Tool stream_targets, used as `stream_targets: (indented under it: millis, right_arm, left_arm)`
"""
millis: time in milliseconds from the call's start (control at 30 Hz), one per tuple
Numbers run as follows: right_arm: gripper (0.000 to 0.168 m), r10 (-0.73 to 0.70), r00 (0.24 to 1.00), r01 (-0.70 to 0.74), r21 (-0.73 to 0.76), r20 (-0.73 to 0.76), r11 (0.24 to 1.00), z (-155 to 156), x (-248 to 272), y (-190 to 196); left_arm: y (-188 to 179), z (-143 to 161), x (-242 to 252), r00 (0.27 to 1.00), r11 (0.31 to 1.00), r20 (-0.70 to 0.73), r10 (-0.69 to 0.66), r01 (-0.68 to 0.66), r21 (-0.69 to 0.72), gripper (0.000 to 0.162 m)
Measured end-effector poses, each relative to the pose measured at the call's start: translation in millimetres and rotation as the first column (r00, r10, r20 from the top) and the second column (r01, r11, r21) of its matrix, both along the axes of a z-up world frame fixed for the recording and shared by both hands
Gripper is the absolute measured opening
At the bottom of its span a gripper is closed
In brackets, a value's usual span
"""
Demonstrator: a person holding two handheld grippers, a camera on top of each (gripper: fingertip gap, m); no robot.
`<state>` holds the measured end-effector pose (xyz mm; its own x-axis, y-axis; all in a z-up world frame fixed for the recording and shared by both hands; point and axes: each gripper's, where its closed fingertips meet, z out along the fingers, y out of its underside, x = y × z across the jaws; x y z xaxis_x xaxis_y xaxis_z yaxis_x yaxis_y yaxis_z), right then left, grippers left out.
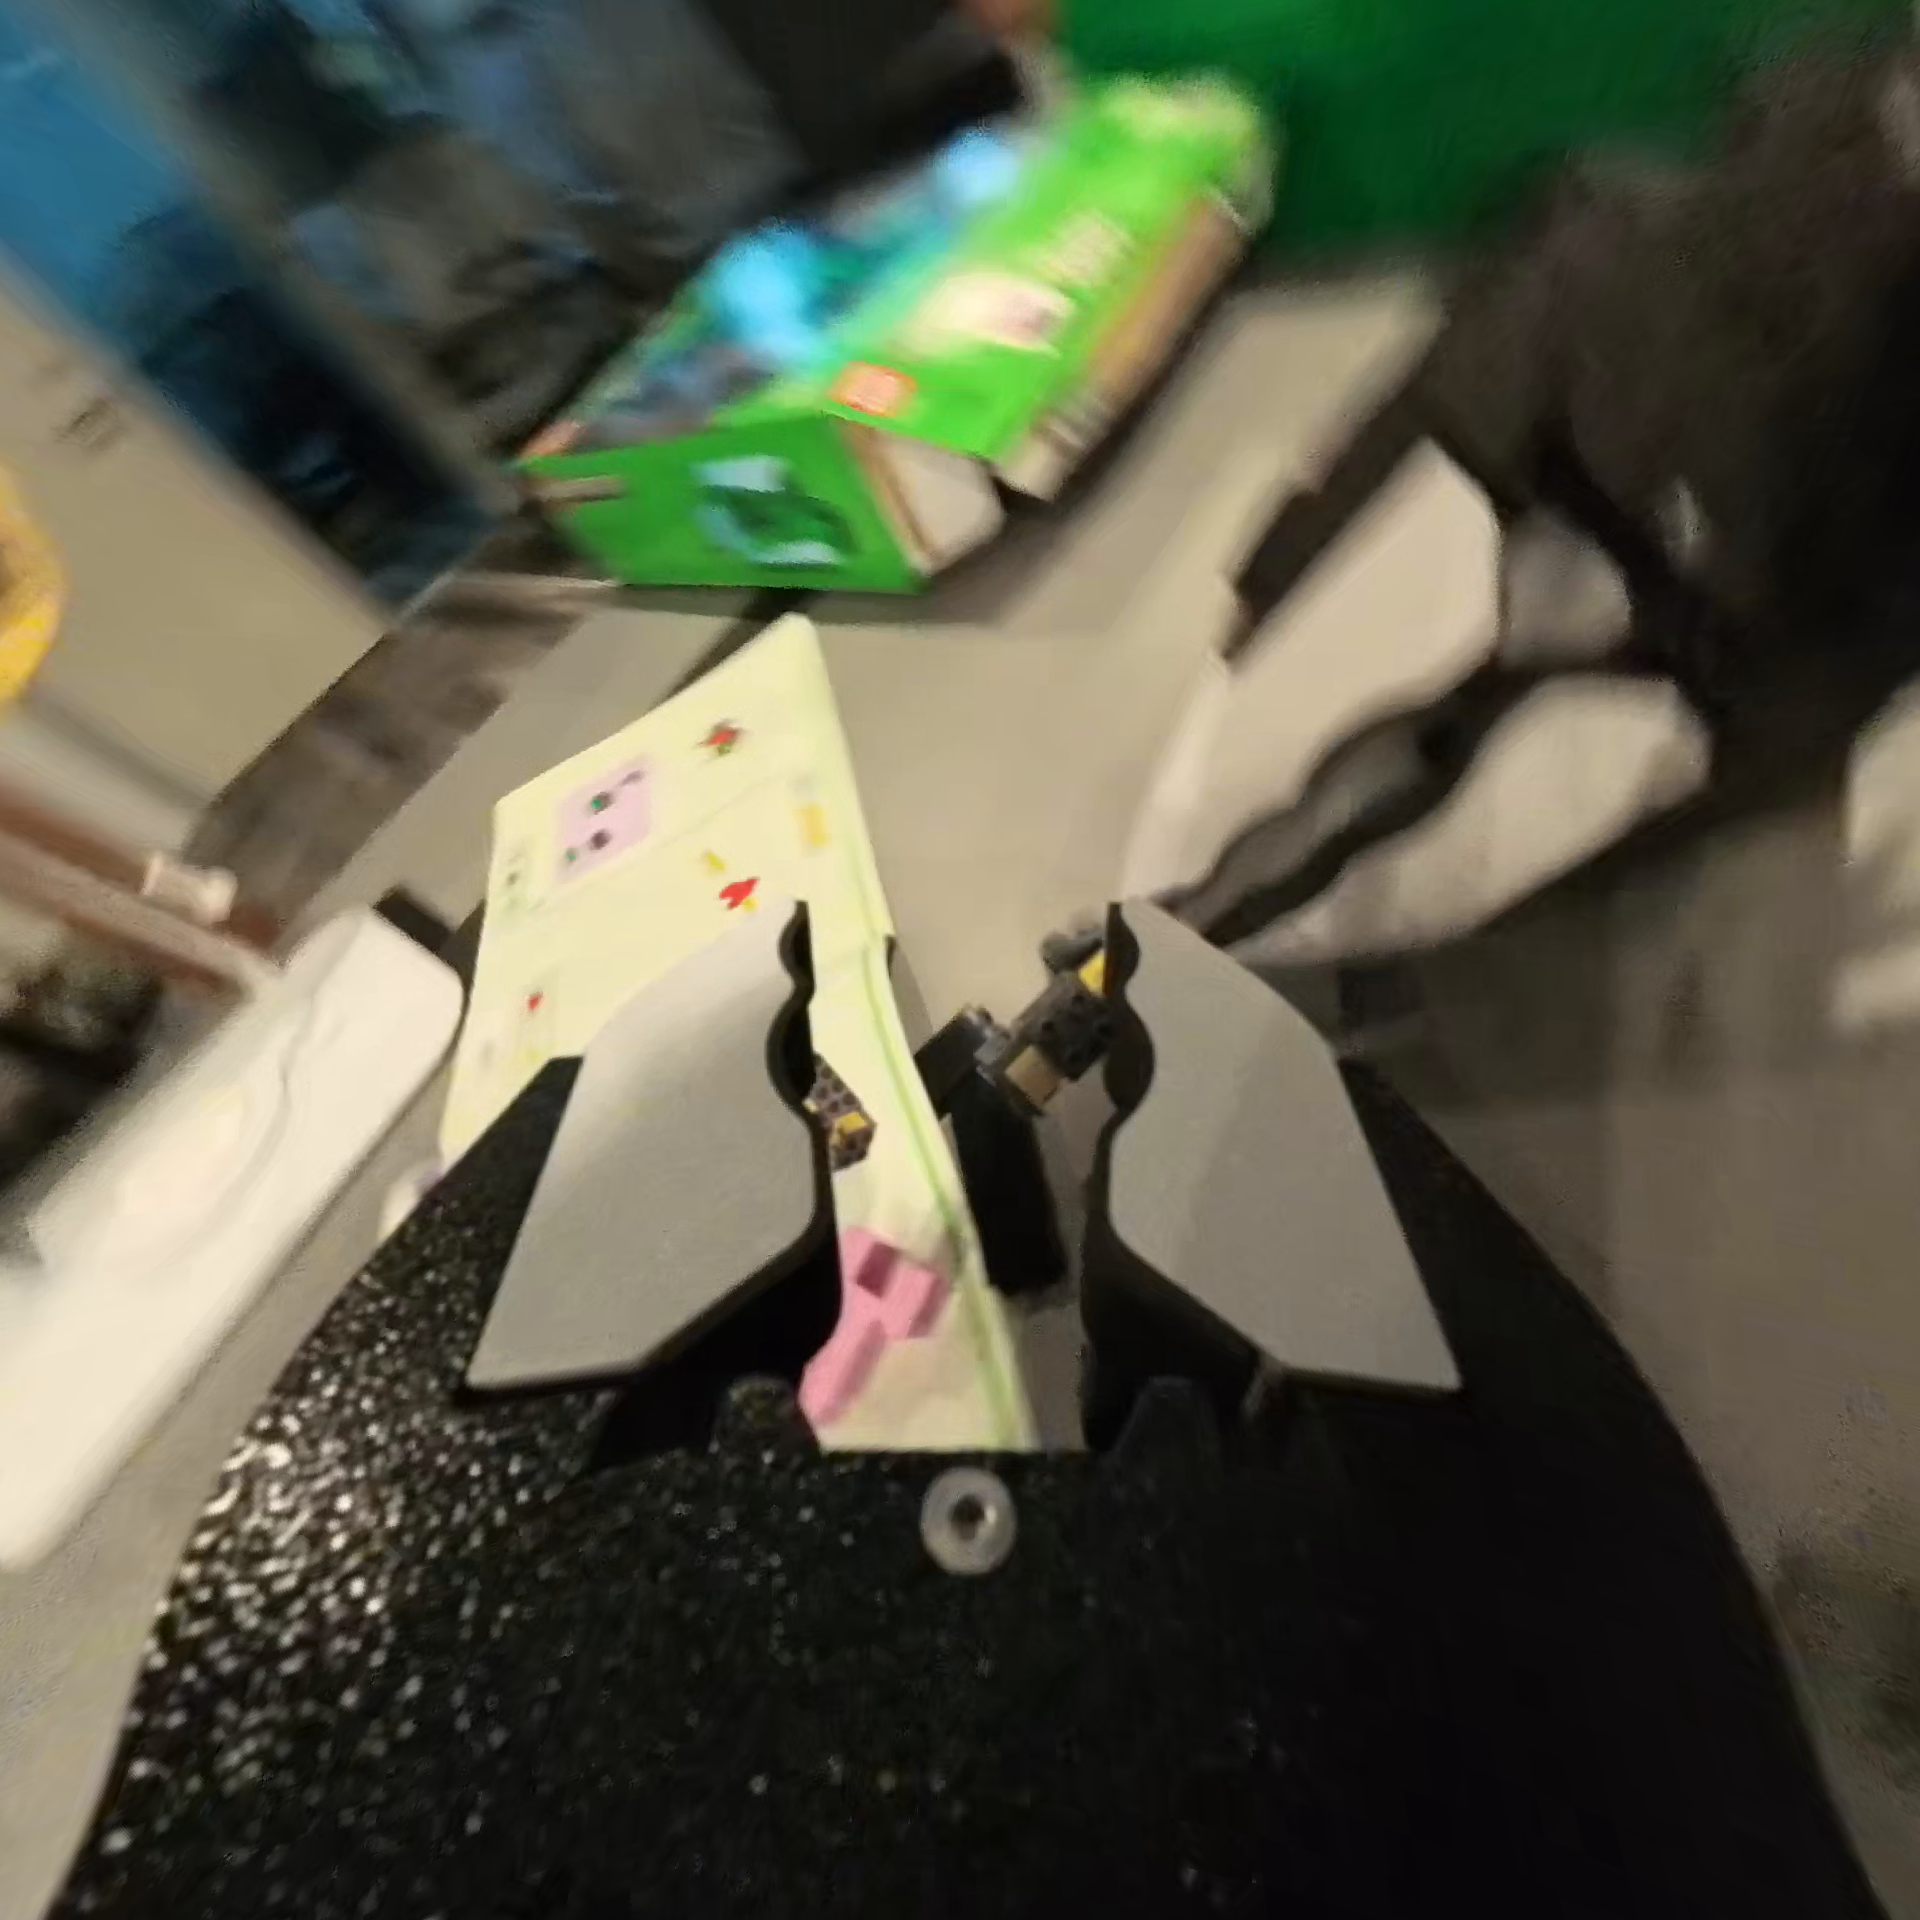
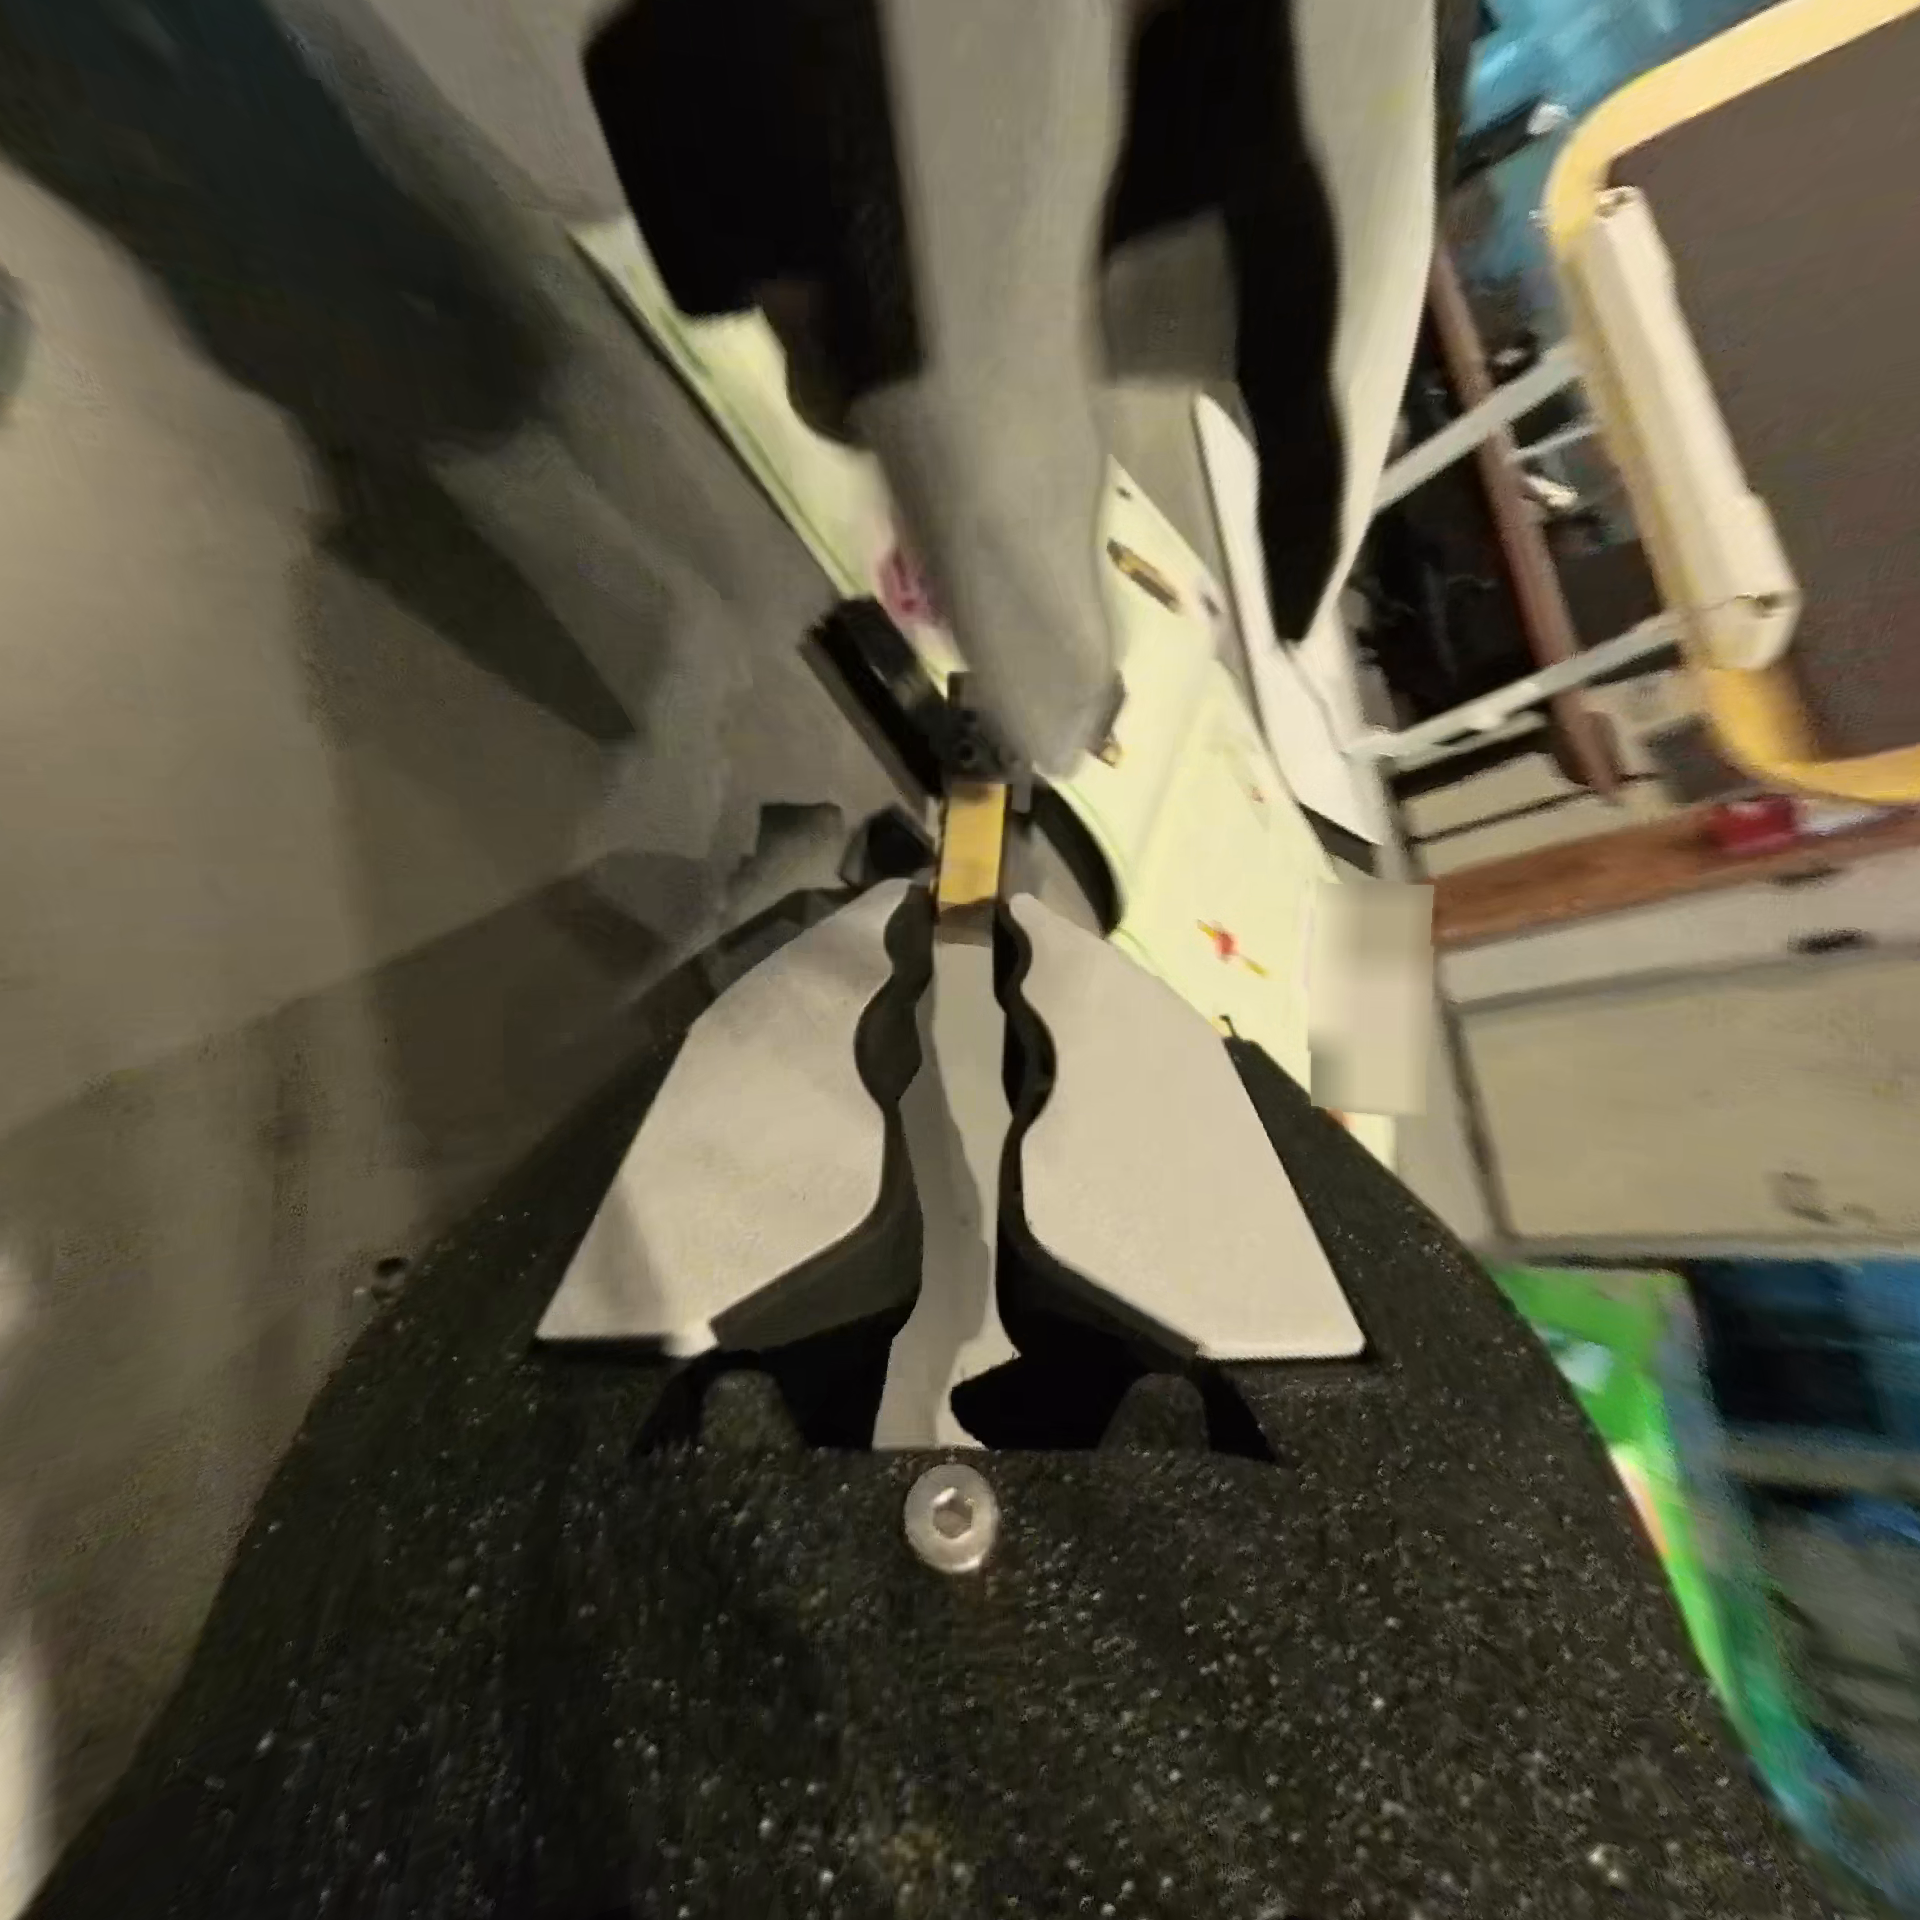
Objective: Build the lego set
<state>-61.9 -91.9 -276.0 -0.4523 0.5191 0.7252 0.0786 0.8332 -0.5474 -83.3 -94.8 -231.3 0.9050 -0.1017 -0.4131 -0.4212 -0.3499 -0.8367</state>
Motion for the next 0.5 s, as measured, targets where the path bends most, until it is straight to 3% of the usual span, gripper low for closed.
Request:
stream_targets:
  millis: [67,133,500]
  right_arm:
    - [0.011,-0.015,1.0,0.016,0.035,-0.011,0.999,0,-1,2]
    - [0.011,-0.014,1.0,0.015,0.044,-0.021,0.999,1,-2,1]
    - [0.011,-0.017,0.999,0.017,0.011,-0.031,1.0,4,-2,2]
  left_arm:
    - [-3,7,-3,0.99,0.994,0.111,0.086,-0.093,0.057,0.061]
    - [-5,5,-4,0.982,0.988,0.131,0.139,-0.147,0.051,0.069]
    - [-10,-8,-6,0.991,0.992,0.057,0.119,-0.121,0.041,0.064]
